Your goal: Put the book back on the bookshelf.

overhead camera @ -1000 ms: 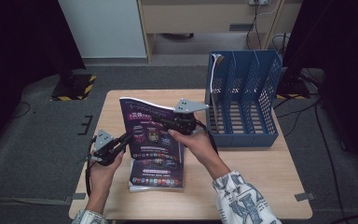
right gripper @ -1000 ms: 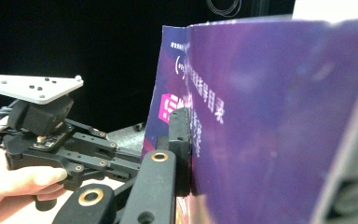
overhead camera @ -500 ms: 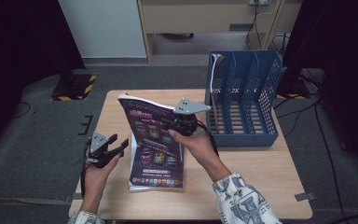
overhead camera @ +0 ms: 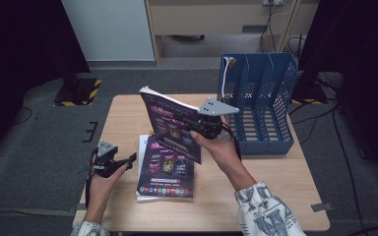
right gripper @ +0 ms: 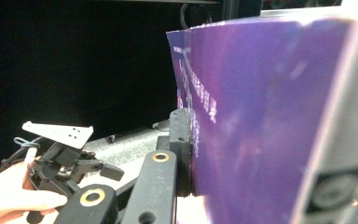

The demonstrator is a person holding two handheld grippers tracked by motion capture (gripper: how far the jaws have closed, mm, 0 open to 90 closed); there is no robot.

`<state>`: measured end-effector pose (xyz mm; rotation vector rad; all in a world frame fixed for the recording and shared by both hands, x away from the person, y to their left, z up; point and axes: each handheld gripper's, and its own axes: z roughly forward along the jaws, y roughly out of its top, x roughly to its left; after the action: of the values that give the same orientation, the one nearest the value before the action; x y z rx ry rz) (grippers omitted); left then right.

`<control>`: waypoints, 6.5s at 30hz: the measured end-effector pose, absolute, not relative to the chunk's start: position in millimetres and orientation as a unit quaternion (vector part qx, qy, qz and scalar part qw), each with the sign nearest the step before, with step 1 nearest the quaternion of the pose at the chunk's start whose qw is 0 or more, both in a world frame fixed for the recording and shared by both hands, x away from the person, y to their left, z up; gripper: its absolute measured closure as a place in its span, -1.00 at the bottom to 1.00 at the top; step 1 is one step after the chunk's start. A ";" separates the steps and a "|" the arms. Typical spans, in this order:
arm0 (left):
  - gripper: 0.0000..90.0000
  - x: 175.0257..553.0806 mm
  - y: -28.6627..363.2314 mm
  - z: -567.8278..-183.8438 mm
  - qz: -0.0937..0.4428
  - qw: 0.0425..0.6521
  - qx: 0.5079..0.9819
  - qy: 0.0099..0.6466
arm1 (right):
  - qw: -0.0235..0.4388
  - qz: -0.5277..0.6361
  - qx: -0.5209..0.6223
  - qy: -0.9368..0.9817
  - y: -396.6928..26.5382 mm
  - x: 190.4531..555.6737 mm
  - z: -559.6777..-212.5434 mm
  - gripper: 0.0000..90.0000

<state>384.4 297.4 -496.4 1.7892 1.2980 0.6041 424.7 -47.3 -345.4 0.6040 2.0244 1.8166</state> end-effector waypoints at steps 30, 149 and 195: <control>-0.91 386.5 294.7 -509.5 0.223 0.381 0.727 0.526 | 0.191 0.633 0.237 0.711 -114.5 405.9 -343.7 0.83; -0.89 392.6 288.7 -511.4 0.228 0.363 0.740 0.518 | 0.324 0.583 0.344 0.661 -271.8 368.4 -280.4 0.83; -0.89 392.5 288.0 -511.7 0.232 0.358 0.744 0.514 | 0.361 0.506 0.456 0.637 -261.8 471.0 -299.9 0.83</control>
<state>392.5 288.0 -511.7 1.9196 1.3261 0.5995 471.0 -261.8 -299.9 1.1753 1.6403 1.3046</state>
